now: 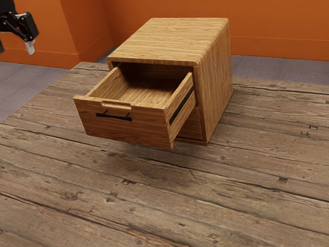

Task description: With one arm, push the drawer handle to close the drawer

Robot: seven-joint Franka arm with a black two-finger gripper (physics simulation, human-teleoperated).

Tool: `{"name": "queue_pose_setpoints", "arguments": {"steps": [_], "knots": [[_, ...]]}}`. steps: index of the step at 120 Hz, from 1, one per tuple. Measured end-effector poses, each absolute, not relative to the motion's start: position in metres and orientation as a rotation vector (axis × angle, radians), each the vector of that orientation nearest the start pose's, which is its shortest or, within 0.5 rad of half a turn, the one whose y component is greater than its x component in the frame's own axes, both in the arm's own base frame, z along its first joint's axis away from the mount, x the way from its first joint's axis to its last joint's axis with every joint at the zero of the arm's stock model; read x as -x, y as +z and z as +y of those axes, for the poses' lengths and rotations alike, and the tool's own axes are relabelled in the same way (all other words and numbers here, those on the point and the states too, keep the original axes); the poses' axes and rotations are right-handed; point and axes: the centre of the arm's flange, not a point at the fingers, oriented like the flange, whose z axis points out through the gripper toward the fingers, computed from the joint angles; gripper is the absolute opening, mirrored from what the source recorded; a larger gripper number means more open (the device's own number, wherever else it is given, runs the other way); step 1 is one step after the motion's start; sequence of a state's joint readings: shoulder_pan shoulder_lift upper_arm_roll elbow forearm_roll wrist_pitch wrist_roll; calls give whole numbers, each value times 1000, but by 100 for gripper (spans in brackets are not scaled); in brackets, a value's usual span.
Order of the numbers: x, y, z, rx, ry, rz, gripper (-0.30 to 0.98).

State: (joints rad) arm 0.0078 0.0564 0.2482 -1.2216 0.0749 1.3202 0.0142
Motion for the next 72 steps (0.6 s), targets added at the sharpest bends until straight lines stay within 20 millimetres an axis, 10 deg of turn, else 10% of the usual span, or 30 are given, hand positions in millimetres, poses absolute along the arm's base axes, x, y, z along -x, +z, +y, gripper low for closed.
{"name": "queue_pose_setpoints", "arguments": {"steps": [14,23,32,56,72], "knots": [[-517,740,132,3030,-80,-327,67],[-477,806,128,3015,-295,-305,67],[-457,830,133,3006,-376,-304,67],[-455,834,123,3097,-427,-231,67],[-393,816,101,3212,-371,-159,67]]}}
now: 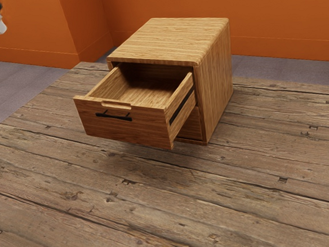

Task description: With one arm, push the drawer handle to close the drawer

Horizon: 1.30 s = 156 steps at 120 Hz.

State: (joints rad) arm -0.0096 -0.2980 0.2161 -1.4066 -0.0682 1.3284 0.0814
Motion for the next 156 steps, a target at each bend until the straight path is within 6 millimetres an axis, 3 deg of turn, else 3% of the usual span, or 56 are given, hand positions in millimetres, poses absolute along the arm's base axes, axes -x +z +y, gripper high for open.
{"name": "queue_pose_setpoints", "arguments": {"steps": [7,12,23,31,52,73,92,106,132,156], "knots": [[-344,780,87,3244,-317,-134,67],[-320,745,78,3254,-251,-133,67],[-304,650,67,3271,12,-161,67],[-298,619,59,3263,82,-167,67],[-312,594,38,3200,61,-102,67],[-335,570,34,3193,44,-88,66],[-365,550,16,3199,61,-77,26],[-388,543,9,3205,48,-74,8],[-436,538,-5,3225,30,-86,-5],[-456,537,-20,3234,-47,-84,-8]]}}
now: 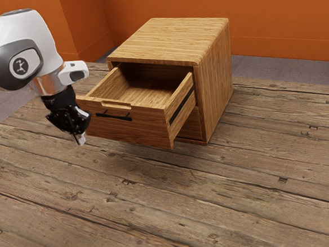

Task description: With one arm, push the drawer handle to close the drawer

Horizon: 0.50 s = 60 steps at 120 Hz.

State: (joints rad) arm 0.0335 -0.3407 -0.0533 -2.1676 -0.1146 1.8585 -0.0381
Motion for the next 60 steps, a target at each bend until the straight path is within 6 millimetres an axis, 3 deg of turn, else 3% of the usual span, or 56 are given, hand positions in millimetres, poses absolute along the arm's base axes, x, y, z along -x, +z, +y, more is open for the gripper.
{"name": "queue_pose_setpoints", "arguments": {"steps": [21,60], "knots": [[-470,528,-29,3243,-98,-93,-9],[-497,530,-27,3229,-188,-124,-10]]}}
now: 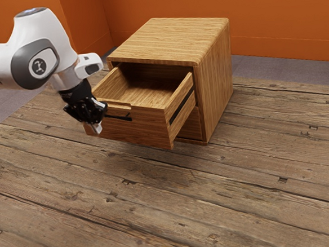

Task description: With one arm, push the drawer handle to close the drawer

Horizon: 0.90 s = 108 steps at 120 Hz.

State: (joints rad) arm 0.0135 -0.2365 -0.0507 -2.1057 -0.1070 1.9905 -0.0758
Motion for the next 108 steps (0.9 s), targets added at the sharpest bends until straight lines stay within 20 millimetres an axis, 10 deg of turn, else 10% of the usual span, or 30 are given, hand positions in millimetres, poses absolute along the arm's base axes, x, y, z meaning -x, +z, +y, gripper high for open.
{"name": "queue_pose_setpoints", "arguments": {"steps": [108], "knots": [[-578,511,-38,3219,-276,-98,-10]]}}
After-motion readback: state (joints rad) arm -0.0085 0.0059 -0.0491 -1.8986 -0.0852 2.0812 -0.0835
